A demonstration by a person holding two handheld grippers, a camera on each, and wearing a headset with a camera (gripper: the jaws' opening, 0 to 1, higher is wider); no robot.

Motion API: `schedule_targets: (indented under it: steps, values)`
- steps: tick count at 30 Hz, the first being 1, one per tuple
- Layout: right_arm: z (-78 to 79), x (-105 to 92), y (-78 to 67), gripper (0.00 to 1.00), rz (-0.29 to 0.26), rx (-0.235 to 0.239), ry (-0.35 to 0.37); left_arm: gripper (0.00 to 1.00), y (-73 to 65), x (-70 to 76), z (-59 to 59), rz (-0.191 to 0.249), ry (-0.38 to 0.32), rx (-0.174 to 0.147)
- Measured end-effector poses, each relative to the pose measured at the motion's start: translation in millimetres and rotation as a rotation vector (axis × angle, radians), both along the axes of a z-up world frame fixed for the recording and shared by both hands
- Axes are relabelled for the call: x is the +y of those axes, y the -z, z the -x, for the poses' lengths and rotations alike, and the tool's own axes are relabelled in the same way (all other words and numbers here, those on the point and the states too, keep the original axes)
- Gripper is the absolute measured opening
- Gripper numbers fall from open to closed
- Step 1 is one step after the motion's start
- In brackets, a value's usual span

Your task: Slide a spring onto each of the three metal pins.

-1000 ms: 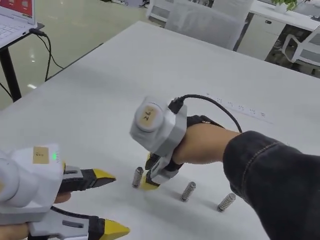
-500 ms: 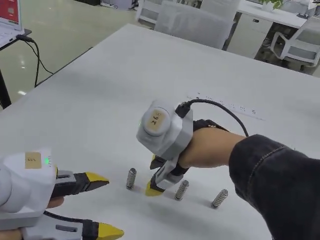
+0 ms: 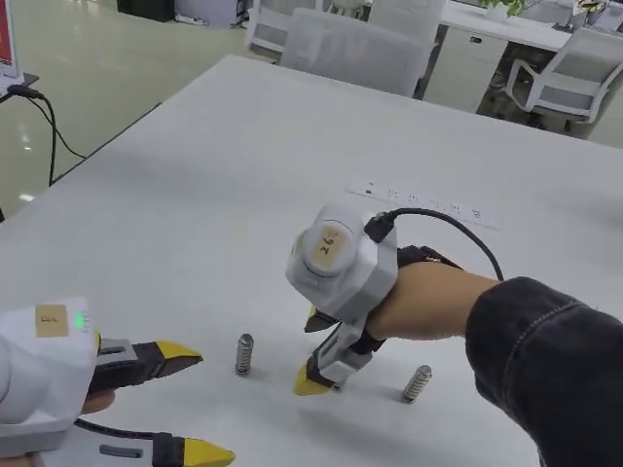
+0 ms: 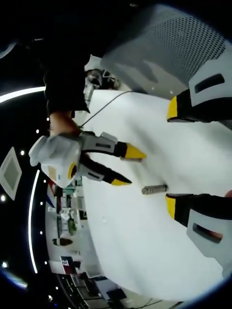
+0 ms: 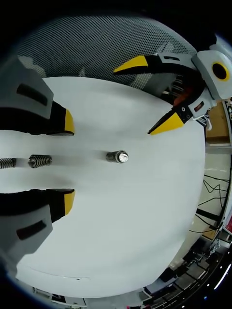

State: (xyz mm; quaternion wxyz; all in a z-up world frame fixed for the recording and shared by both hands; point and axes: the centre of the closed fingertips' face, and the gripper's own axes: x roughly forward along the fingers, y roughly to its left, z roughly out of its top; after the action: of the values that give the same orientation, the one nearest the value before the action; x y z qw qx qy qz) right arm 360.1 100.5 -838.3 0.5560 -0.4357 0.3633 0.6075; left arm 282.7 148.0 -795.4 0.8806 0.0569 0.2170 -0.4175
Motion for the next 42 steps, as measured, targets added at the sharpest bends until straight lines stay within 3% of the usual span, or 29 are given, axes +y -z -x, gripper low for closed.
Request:
schedule_targets:
  steps: [20,42]
  values:
    - [-9.4,-26.3,-6.5,0.53,-0.095,-0.018,0.113,0.55,-2.9,-2.4,-7.2,-0.023,0.007,-0.004]
    - [-19.6,-52.0,-19.2,0.57,-0.202,-0.046,0.237,0.56,-2.6,-3.7,-9.9,-0.025,0.006,0.001]
